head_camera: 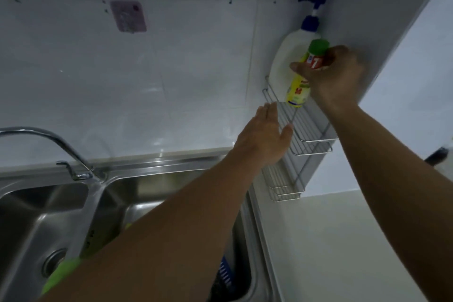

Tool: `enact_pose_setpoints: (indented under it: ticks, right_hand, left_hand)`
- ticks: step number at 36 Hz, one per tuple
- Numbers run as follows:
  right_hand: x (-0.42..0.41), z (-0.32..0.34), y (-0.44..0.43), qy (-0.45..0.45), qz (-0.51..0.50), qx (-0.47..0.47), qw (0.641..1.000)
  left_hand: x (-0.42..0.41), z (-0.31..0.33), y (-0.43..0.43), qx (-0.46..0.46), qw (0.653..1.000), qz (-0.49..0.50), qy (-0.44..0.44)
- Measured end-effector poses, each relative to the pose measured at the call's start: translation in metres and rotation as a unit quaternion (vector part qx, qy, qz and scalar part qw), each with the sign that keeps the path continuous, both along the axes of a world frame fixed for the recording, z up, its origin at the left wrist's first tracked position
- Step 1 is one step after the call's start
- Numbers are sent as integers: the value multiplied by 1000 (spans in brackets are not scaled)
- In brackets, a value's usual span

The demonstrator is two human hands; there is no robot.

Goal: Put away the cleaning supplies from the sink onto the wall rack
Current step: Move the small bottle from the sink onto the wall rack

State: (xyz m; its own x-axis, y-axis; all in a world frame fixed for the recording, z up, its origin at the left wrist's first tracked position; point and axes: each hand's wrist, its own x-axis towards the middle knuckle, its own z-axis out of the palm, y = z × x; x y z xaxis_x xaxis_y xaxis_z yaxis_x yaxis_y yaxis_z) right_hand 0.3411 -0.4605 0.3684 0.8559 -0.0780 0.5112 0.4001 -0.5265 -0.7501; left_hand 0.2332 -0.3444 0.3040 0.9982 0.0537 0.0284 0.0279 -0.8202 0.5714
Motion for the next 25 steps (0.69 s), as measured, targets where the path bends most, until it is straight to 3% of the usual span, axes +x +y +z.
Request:
enact_pose_setpoints:
  ticks: [13, 20, 25]
  right_hand:
    - [27, -31, 20, 65, 29, -25, 997]
    - [38, -49, 1, 193, 104, 24, 975]
    - [36, -60, 6, 159, 53, 28, 985]
  left_hand:
    - [24, -19, -4, -41, 999, -14, 4]
    - [26, -25, -2, -46, 998, -31, 10]
    - [27, -26, -1, -30, 999, -38, 4]
